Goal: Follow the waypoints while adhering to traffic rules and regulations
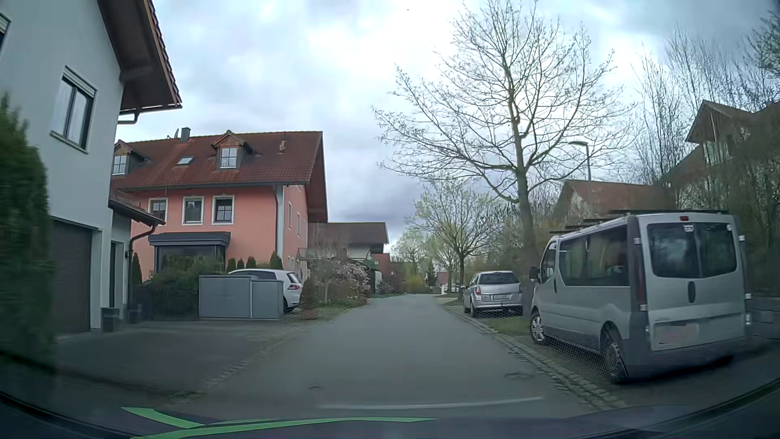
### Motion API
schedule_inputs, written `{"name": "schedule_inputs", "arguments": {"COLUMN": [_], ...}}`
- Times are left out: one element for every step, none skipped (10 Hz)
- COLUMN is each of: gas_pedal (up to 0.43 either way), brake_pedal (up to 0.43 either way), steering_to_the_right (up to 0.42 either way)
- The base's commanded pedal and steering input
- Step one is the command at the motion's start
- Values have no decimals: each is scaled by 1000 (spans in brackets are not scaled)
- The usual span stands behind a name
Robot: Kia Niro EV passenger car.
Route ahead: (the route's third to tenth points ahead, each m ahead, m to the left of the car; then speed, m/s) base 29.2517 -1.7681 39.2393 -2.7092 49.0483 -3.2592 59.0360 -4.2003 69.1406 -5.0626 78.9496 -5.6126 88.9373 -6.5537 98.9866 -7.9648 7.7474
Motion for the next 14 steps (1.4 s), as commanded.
{"name": "schedule_inputs", "arguments": {"gas_pedal": [189,189,189,189,189,189,177,177,169,138,130,130,118,118], "brake_pedal": [0,0,0,0,0,0,0,0,0,0,0,0,0,0], "steering_to_the_right": [4,4,4,6,7,7,10,12,11,12,12,13,13,13]}}
